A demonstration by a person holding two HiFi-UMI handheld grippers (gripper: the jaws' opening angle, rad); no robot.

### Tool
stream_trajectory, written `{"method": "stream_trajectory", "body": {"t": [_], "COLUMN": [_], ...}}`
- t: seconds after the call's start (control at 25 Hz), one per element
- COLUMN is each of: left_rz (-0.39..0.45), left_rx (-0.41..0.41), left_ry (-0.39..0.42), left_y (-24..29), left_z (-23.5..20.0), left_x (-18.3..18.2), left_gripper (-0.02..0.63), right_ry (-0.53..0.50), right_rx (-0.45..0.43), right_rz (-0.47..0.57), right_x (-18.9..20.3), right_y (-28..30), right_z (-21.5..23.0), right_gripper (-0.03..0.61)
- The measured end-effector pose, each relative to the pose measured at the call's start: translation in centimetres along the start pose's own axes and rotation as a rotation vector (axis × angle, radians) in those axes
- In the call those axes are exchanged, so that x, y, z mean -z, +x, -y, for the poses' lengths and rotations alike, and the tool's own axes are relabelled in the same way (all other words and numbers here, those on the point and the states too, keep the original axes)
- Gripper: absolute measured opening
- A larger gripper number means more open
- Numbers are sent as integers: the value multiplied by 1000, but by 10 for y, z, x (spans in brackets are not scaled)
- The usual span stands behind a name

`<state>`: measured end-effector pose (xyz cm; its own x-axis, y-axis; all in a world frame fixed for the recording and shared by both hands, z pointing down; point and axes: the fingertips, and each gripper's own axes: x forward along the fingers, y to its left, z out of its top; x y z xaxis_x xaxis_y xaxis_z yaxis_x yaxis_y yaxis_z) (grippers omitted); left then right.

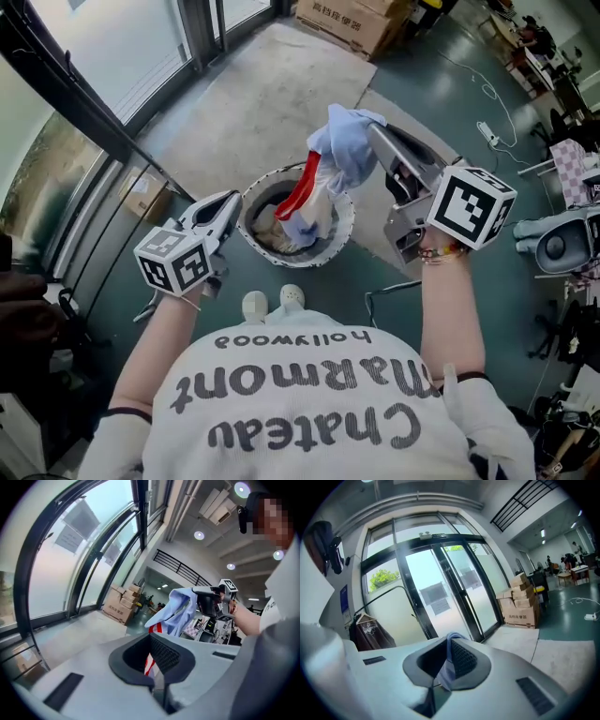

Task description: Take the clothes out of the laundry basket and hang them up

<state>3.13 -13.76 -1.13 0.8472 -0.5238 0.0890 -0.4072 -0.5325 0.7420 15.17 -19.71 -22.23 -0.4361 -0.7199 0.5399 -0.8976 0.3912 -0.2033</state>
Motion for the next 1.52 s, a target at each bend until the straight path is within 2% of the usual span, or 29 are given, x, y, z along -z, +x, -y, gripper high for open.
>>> {"method": "stream_trajectory", "body": {"t": [0.08,0.16,0.36,0.4,0.44,0.48,0.56,0.72,0.84,1.04,1.2,1.32,1.52], "left_rz": [5,-5,-11,-15,-28,-47,-91,-205,-270,-308,-286,-264,-215], "left_rx": [52,90,225,240,251,263,275,266,319,446,583,682,774], "left_ry": [20,34,-54,-75,-91,-101,-102,-70,-23,61,94,107,176], "left_y": [3,8,27,30,35,39,49,70,84,110,118,114,109], "left_z": [11,22,44,43,42,41,35,7,0,33,86,121,172], "left_x": [0,4,16,20,25,31,44,76,90,85,79,74,51], "left_gripper": [8,8,8,52,210,261,271,332,354,358,359,359,359], "right_ry": [-51,-93,-124,-121,-120,-121,-128,-128,-119,-121,-156,-152,-122], "right_rx": [-47,-49,-33,-30,-29,-27,-23,-28,-41,-68,-14,-11,-41], "right_rz": [27,41,87,94,100,102,95,91,115,146,143,144,122], "right_x": [-18,-33,-61,-63,-64,-65,-65,-68,-73,-82,-82,-78,-70], "right_y": [-7,-17,-38,-40,-41,-43,-45,-57,-68,-86,-94,-92,-83], "right_z": [-22,-33,-44,-46,-49,-51,-55,-62,-71,-89,-86,-85,-87], "right_gripper": [41,41,41,42,41,42,43,43,43,41,43,41,43]}}
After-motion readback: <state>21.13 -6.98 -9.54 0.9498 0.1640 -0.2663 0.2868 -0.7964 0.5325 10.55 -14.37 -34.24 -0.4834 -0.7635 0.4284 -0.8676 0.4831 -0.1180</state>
